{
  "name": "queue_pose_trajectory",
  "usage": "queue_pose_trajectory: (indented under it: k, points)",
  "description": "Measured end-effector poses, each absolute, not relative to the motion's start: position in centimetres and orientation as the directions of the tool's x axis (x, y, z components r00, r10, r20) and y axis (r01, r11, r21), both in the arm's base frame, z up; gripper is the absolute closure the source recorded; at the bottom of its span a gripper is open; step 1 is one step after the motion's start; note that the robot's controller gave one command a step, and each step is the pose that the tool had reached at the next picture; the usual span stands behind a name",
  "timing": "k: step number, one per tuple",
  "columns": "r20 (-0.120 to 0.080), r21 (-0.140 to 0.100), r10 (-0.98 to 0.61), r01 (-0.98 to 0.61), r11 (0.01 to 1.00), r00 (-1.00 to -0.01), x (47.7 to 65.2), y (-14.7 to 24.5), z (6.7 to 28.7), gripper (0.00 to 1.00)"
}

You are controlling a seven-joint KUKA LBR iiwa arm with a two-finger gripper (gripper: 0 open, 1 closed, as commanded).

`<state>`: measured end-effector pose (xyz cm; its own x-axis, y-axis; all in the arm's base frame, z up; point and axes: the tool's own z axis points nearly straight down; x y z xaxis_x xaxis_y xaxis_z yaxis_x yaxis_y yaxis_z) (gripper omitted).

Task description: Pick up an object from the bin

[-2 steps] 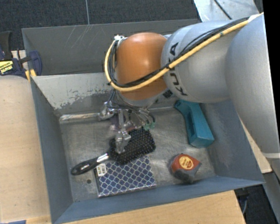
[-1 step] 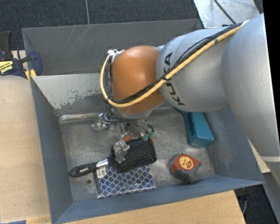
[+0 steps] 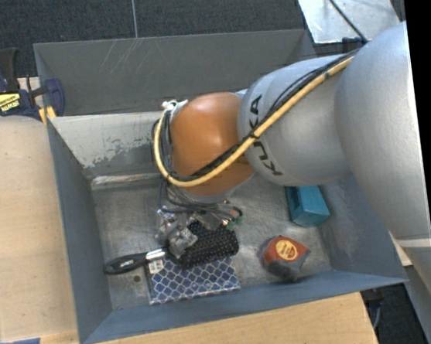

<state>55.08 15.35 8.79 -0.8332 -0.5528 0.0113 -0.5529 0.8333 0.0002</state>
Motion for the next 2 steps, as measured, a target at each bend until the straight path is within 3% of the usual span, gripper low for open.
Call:
queue_pose_trajectory:
  k: [1, 2]
  points:
    - [0.011, 0.000, -0.552, -0.552, 0.834, -0.834, 55.1, 15.3, 8.8, 1.00]
    - [0.003, 0.002, -0.560, -0.560, 0.829, -0.828, 54.6, 15.2, 11.9, 1.00]
